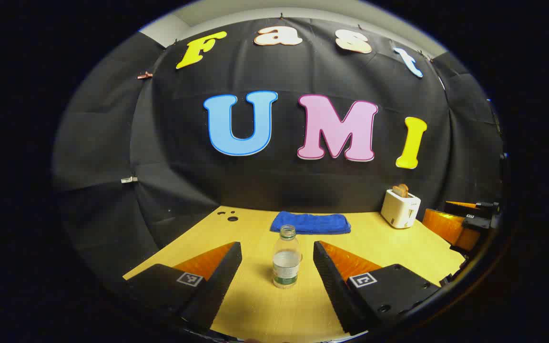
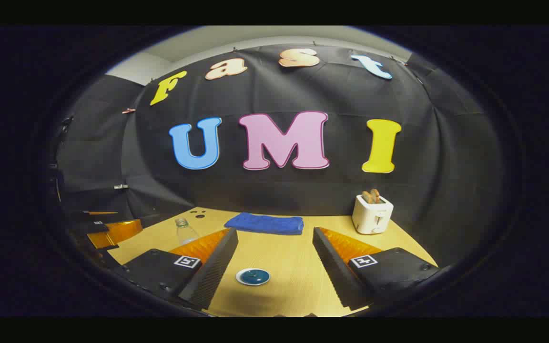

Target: Open the teacup lid with one hand, grasp the water bottle and pour water into the teacup with the other hand; after pouring, place the water bottle on the coaster and then close the teacup lid.

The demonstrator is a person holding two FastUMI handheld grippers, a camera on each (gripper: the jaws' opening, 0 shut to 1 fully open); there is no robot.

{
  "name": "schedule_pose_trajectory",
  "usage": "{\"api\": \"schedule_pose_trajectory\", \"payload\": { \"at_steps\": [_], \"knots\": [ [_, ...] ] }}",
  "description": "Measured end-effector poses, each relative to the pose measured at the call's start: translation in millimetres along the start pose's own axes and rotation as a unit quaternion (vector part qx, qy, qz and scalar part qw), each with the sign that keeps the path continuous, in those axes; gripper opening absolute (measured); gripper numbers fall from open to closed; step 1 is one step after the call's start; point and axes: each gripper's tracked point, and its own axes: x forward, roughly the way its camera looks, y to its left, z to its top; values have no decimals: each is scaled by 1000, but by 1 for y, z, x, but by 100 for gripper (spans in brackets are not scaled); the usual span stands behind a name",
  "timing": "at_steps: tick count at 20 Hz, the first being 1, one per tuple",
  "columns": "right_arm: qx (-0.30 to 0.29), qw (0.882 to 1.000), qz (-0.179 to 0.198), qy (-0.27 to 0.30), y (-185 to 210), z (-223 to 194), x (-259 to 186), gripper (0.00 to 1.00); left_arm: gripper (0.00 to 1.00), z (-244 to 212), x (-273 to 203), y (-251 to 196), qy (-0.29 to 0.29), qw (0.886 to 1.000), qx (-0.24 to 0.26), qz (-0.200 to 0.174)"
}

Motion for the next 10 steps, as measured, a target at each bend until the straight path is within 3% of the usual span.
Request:
{"api": "schedule_pose_trajectory", "payload": {
  "at_steps": [3,10],
  "knots": [
    [-7,1000,11,15,2,-20,7,98,95,-8,7,-9,8,999,-26,-18],
    [-3,999,20,46,8,-41,17,98,95,-15,22,-20,8,999,24,-35]
  ]
}}
